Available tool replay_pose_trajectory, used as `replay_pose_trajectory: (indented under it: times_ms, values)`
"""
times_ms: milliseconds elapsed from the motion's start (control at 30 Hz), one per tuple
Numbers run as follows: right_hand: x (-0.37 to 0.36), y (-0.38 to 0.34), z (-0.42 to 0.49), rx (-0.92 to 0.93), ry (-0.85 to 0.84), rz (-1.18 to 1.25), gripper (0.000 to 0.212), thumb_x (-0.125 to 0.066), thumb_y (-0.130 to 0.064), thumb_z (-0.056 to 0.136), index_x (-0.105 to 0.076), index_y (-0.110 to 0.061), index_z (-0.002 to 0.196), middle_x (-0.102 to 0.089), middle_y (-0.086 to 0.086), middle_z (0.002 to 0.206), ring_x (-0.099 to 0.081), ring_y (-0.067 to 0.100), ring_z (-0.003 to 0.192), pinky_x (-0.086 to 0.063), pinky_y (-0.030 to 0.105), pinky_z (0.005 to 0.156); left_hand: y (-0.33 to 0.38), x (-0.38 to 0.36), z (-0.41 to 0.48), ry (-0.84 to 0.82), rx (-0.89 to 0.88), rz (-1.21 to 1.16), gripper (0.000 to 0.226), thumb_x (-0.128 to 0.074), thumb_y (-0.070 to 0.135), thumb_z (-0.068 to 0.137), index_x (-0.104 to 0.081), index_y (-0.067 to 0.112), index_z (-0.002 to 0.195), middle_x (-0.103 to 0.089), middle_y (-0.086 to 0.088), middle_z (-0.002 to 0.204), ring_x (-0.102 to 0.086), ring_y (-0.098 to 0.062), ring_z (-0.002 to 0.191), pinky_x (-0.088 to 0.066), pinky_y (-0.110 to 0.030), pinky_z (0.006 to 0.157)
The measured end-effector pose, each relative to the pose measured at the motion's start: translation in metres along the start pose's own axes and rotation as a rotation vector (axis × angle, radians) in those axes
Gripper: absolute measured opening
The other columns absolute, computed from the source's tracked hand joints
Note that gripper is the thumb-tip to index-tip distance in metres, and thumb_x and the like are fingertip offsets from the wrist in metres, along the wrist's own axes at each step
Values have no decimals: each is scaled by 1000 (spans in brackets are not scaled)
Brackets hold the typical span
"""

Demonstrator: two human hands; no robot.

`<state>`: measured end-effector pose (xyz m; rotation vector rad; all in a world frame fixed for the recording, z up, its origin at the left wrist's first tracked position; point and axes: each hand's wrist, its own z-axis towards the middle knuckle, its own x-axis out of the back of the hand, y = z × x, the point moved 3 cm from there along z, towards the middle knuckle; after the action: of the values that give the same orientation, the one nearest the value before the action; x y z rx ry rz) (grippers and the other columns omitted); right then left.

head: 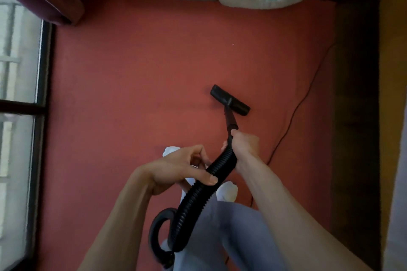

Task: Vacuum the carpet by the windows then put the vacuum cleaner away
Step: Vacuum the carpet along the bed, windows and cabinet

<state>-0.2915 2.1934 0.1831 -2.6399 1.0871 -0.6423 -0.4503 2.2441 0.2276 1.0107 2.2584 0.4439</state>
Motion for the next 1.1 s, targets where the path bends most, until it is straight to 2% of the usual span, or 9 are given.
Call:
replay_pose_trajectory:
  times_ms: [133,267,433,567,700,800,900,1033,1100]
  values:
    - [13,29,2,-29,-19,-20,15,-54,-14,90,-60,-2,84,-59,13,68,-56,25,55,-52,37,58,-14,-23,-12,-16,23,31,35,-83,11,70,-53,14,88,-62,4,79,-60,-12,73,-48,-27,54]
    - [17,58,15,-38,-32,-83,23,-54,-21,81,-62,-3,92,-65,15,81,-62,29,65,-58,45,69,-37,-38,-18,16,51,-2,35,-81,18,68,-54,14,89,-59,-3,80,-59,-14,74,-47,-23,55]
    - [15,68,29,34,-5,-181,36,-51,-20,72,-65,-4,101,-69,14,89,-67,32,74,-59,45,74,-58,-46,-7,99,72,-75,21,-71,7,86,-50,10,90,-60,6,63,-56,-6,52,-44,-19,50]
    - [16,49,35,159,69,-319,33,-54,-22,89,-65,-6,116,-69,13,106,-67,33,94,-55,37,78,-67,-51,12,337,35,-194,29,-76,22,84,-59,1,94,-64,-6,73,-60,-24,63,-53,-41,65]
    - [6,32,28,265,119,-412,34,-49,-26,96,-59,-8,123,-66,14,115,-63,36,105,-53,42,90,-65,-60,14,523,-25,-287,38,-73,24,87,-57,-6,106,-66,-7,60,-57,-22,52,-51,-34,54]
    - [9,33,14,261,129,-347,35,-49,-25,95,-60,-8,123,-67,14,117,-64,35,105,-53,43,91,-56,-57,-8,463,-41,-222,39,-74,22,87,-56,-5,108,-69,-4,63,-59,-22,53,-56,-39,56]
    - [28,41,-5,149,83,-241,37,-48,-21,93,-60,-6,124,-66,9,107,-64,29,90,-49,32,71,-45,-53,-25,302,-4,-79,35,-80,25,81,-61,3,101,-70,-4,79,-62,-19,66,-58,-52,69]
    - [41,51,-7,27,37,-224,36,-47,-14,92,-58,0,123,-61,10,100,-58,27,82,-40,27,53,-37,-56,-18,206,43,59,35,-83,29,78,-58,10,93,-66,-11,85,-61,-20,73,-51,-28,52]
    - [39,56,6,34,22,-259,36,-47,-12,90,-59,0,122,-63,12,101,-60,28,85,-44,28,59,-40,-58,-7,189,46,46,34,-82,28,80,-55,11,92,-65,-10,78,-60,-19,67,-49,-25,50]
